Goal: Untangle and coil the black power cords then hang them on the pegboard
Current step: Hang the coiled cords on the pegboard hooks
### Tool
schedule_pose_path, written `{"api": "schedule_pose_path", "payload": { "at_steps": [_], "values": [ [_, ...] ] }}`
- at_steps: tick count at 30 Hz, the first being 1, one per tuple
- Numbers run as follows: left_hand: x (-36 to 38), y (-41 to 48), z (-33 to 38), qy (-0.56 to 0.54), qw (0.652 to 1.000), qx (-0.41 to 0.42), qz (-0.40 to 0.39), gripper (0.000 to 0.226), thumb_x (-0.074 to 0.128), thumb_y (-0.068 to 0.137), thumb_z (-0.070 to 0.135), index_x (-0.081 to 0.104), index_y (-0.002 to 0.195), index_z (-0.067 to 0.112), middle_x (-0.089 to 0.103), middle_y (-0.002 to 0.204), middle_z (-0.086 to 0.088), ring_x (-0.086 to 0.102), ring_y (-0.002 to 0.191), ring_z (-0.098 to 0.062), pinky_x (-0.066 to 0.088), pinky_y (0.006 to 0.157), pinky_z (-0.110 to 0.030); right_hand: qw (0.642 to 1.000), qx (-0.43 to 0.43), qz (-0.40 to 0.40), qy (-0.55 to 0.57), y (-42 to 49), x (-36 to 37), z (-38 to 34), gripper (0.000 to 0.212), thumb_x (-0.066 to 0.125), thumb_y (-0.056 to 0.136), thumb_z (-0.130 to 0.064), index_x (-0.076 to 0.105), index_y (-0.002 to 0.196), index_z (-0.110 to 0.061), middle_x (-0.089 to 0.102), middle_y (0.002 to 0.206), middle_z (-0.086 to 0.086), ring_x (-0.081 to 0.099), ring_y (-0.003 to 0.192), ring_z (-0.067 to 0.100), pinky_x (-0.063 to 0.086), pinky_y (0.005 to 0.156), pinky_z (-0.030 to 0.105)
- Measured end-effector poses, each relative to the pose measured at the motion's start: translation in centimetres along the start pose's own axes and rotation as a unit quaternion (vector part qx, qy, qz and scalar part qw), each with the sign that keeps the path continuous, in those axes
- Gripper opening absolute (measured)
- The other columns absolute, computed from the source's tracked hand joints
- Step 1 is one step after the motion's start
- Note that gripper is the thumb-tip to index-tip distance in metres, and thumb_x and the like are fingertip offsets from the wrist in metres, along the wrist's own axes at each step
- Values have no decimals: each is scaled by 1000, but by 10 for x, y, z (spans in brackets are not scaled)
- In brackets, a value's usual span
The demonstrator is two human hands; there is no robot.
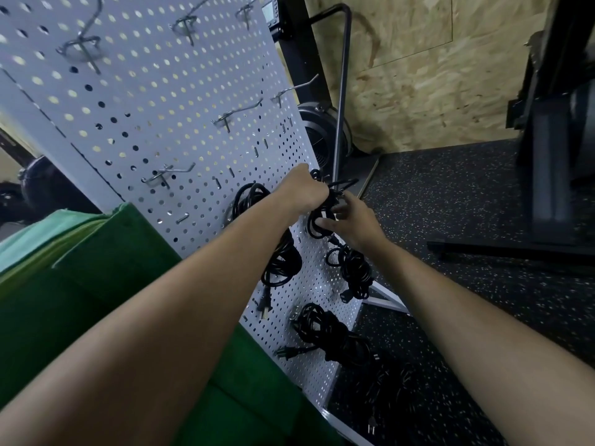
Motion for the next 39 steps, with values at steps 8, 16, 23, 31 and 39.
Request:
{"api": "schedule_pose_path", "payload": {
  "at_steps": [8,16,23,31,39],
  "values": [
    [8,-14,18,159,982,105,1,92,70,92,18,17,166,20,27,168,-9,51,136,-36,54,102,-47,1000,-4,1,-4,-17,-27,-12,78,88,84,-30,47,149,-18,64,137,6,61,121,19,52,102,39],
    [31,-49,35,163,967,191,48,83,67,95,20,24,165,15,17,171,-13,25,155,-33,35,122,-47,993,-25,-26,-113,-49,-60,-28,81,89,80,-30,47,149,-21,63,140,10,61,127,25,54,103,47],
    [85,-89,28,198,933,289,83,64,69,90,18,49,150,9,41,156,-13,40,145,-32,35,122,-50,971,-9,-74,-227,-93,-96,-7,71,85,86,-24,49,147,-16,60,143,9,57,132,26,47,110,42],
    [166,-101,-14,202,929,308,37,57,72,91,22,54,144,10,41,154,-6,47,136,-26,48,107,-42,953,43,-107,-280,-128,-127,38,73,86,83,-34,49,146,-24,59,134,2,53,126,23,46,107,44],
    [287,-90,-88,138,958,181,-176,50,59,87,41,58,133,22,60,128,-5,62,115,-33,55,91,-49,909,85,-185,-364,-160,-109,104,80,80,90,-34,38,157,-21,49,151,9,46,139,31,43,112,47]
  ]
}}
Point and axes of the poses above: each hand's wrist, its own y-axis towards the middle knuckle, its own x-axis out of the palm, z = x × y, the point moved 6 cm from there along y, towards the middle knuckle
